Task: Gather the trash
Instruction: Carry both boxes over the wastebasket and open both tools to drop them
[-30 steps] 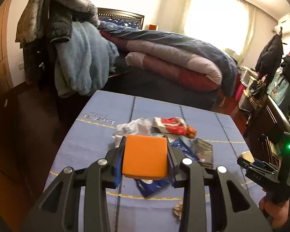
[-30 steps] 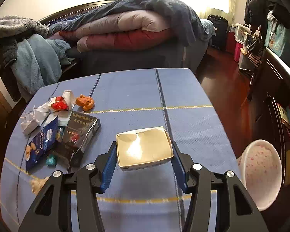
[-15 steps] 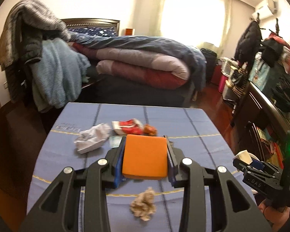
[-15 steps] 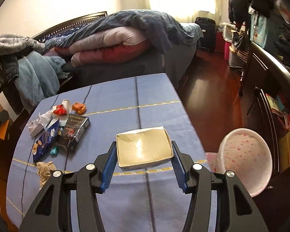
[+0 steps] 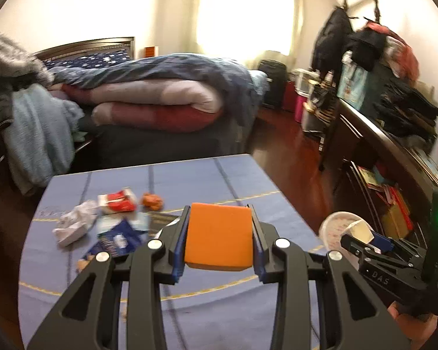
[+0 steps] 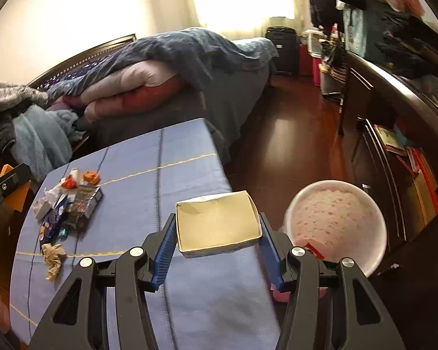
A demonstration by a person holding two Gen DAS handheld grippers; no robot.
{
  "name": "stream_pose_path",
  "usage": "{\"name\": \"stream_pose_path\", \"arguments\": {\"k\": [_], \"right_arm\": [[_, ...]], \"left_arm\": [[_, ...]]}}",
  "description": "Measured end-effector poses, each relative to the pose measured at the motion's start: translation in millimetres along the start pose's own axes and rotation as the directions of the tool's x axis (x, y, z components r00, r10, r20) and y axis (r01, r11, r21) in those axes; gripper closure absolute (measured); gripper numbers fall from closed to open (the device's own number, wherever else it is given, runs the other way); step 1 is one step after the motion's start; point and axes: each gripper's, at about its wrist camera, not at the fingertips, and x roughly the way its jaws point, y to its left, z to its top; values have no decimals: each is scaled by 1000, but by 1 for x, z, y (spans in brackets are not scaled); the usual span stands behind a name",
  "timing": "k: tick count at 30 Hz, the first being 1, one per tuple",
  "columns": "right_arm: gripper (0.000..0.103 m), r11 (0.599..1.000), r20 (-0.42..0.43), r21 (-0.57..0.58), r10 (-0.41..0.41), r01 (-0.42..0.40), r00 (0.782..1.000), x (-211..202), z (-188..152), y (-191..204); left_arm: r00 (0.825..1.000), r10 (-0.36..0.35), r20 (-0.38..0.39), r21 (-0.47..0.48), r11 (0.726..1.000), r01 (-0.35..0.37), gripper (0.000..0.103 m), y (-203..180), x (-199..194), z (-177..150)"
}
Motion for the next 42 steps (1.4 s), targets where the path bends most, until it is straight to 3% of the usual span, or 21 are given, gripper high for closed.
{"name": "stream_pose_path", "arguments": {"k": [8, 16, 28, 34, 38, 42], "right_arm": [[49, 994, 20, 92, -66, 64, 998, -9, -4, -51], [49, 971, 18, 191, -147, 140, 989, -9, -8, -103], [49, 920, -3, 297, -267, 256, 964, 0, -14, -175], [49, 912, -22, 310, -277, 270, 961, 22, -15, -195], [42, 907, -36, 300, -297, 294, 954, 35, -16, -201], [38, 900, -48, 307, -309, 309, 950, 44, -22, -206]], "left_arm": [[994, -102, -27, 96, 990, 104, 67, -64, 22, 0], [980, -193, -51, 203, 959, 199, 67, -141, 52, 0], [946, -303, -115, 270, 907, 324, 67, -227, 104, 0], [926, -345, -156, 270, 887, 376, 66, -258, 136, -4], [911, -370, -182, 257, 876, 407, 38, -268, 155, -5], [909, -377, -178, 224, 884, 410, 33, -268, 167, -1]]}}
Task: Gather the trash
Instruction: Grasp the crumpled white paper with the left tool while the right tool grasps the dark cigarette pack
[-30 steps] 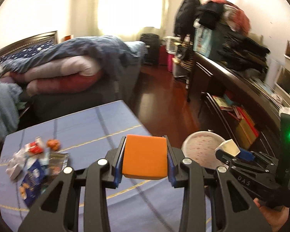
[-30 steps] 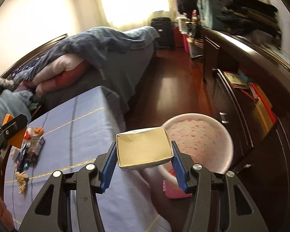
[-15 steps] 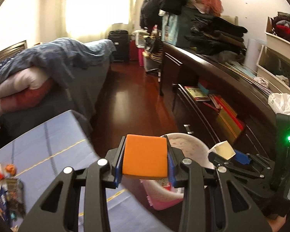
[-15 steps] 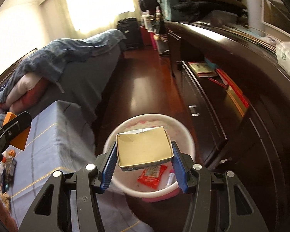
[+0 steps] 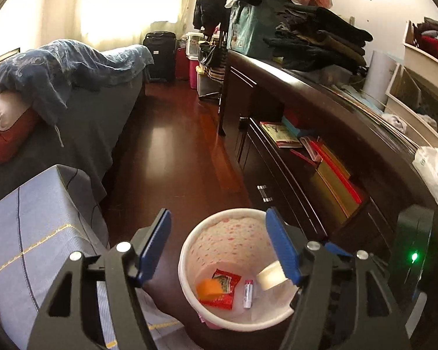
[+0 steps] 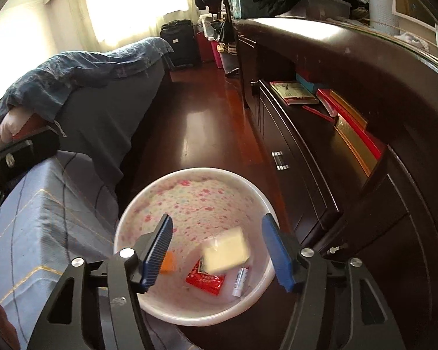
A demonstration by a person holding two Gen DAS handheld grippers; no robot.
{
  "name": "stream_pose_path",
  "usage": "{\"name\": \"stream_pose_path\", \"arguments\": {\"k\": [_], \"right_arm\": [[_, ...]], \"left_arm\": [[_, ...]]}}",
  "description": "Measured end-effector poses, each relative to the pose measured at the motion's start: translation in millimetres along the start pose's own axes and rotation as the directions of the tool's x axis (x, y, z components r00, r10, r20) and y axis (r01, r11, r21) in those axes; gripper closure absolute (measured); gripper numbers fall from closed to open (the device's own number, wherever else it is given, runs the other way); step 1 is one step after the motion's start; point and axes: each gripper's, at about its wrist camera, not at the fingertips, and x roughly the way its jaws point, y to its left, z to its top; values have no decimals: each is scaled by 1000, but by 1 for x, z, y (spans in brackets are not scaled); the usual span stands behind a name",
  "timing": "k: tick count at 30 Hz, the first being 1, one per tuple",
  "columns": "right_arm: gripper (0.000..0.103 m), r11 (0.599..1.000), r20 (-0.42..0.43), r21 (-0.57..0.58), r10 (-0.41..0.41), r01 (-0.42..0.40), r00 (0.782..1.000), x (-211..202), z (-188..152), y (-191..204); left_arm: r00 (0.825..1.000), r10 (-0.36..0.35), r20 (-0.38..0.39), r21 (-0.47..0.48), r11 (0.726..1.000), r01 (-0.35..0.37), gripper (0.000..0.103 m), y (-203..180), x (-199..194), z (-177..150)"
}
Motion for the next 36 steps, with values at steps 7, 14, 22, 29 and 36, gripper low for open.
{"name": "stream_pose_path", "arguments": {"k": [7, 14, 22, 29, 36], "right_arm": [[36, 1000, -22, 5, 4, -3, 1000, -5, -4, 5], [25, 996, 21, -66, 61, -59, 998, -44, -7, 45], [19, 946, 2, -217, 247, -240, 969, -87, -24, 128], [18, 872, -49, -332, 365, -360, 930, -105, -41, 200], [17, 773, -128, -451, 439, -447, 889, -120, -72, 275]], "left_arm": [[1000, 25, 12, -55, 998, -24, 32, 24, -19, -3], [990, 142, 15, -135, 981, -139, 25, 67, -71, -19], [925, 378, -23, -271, 888, -370, 18, 159, -153, -63], [811, 573, -119, -430, 706, -562, 11, 262, -215, -101], [722, 658, -214, -530, 542, -652, 4, 360, -255, -142]]}}
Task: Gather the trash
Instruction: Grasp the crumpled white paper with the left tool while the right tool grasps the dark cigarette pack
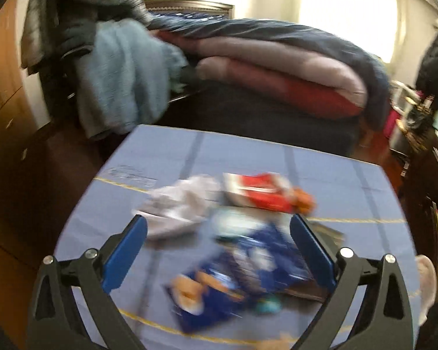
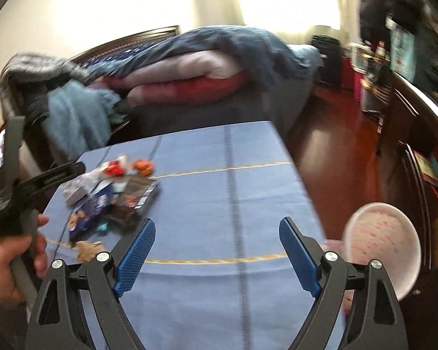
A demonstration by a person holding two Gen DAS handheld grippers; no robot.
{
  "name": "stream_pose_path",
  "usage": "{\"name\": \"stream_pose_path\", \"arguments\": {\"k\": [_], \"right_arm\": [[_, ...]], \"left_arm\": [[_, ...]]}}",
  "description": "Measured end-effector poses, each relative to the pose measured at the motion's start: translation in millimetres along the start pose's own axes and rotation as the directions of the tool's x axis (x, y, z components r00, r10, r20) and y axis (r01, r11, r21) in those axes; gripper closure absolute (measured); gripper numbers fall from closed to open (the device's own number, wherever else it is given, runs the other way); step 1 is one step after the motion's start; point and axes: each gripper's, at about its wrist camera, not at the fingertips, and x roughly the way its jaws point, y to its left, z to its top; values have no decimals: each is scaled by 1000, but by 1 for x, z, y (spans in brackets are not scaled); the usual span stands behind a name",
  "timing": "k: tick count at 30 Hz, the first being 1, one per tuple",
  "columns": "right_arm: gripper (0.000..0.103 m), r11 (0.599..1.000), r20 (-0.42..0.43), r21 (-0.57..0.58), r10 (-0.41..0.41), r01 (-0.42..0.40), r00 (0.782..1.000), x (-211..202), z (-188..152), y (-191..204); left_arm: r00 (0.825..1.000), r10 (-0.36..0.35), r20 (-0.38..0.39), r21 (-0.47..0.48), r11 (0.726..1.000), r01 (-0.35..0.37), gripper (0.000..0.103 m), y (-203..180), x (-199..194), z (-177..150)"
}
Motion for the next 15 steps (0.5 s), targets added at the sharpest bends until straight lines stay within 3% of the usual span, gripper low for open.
{"name": "stream_pose_path", "arguments": {"k": [6, 15], "right_arm": [[16, 997, -29, -72, 40, -42, 999, 21, 6, 45], [16, 995, -98, -76, 51, -59, 994, 68, 16, 80]], "left_arm": [[996, -15, -82, 24, 1000, 17, 4, 35, 51, 14], [991, -37, -127, 67, 997, 45, 4, 41, 95, 16]]}}
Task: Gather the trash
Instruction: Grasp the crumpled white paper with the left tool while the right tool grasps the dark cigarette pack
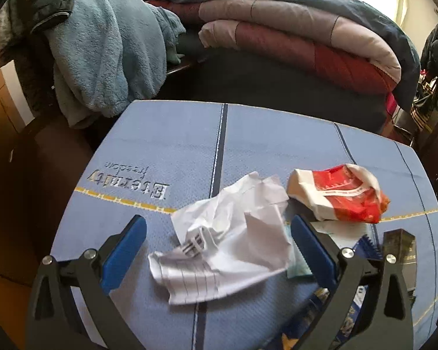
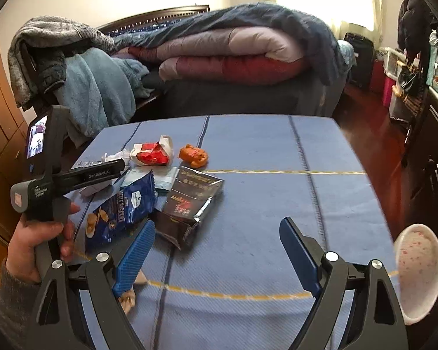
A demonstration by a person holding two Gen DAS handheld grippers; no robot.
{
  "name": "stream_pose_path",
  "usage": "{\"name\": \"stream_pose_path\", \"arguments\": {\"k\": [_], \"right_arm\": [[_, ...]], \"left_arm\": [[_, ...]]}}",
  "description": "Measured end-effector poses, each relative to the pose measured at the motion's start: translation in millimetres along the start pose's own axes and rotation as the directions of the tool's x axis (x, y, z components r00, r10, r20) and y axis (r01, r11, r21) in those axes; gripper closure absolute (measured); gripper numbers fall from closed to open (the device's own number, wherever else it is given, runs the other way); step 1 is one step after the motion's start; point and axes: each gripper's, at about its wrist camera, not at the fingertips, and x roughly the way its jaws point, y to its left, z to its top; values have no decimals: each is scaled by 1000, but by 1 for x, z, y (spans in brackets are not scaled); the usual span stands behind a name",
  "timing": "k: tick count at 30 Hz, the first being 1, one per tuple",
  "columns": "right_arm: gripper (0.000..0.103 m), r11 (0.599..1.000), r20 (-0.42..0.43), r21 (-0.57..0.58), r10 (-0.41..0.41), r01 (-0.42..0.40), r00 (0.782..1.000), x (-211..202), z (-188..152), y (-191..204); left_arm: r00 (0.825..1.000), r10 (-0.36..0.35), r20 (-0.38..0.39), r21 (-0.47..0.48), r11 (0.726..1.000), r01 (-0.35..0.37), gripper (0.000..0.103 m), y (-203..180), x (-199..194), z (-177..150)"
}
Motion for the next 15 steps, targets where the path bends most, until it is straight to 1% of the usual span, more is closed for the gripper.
{"name": "stream_pose_path", "arguments": {"k": [2, 4, 5, 6, 7, 8, 12, 15], "right_arm": [[16, 1000, -25, 11, 13, -13, 1000, 14, 3, 6], [16, 1000, -43, 20, 22, -21, 999, 25, 6, 12], [16, 999, -50, 24, 24, -23, 998, 29, 7, 14], [16, 999, -59, 34, 26, -24, 998, 36, 8, 17], [16, 999, -63, 42, 23, -20, 998, 39, 9, 18], [16, 999, -66, 50, 19, -15, 998, 43, 11, 20], [16, 997, -59, 78, -18, 23, 998, 56, 19, 25], [16, 994, -65, 90, -63, 69, 996, 64, 23, 26]], "left_arm": [[1000, 11, -6, 4, 1000, -11, 5, 1, 5, 0], [1000, -2, -13, 3, 1000, 2, 9, 2, 7, -3], [1000, 0, -10, 5, 1000, 0, 16, 2, 7, -3], [1000, 15, -5, 19, 1000, -15, 27, 0, 6, -3], [1000, 26, -1, 36, 999, -26, 33, -1, 6, -3], [1000, 27, 4, 46, 999, -27, 43, -2, 5, -3], [1000, 0, 12, 12, 1000, 0, 48, 3, 1, -3], [1000, -13, 15, -13, 1000, 14, 49, 6, -4, -2]]}}
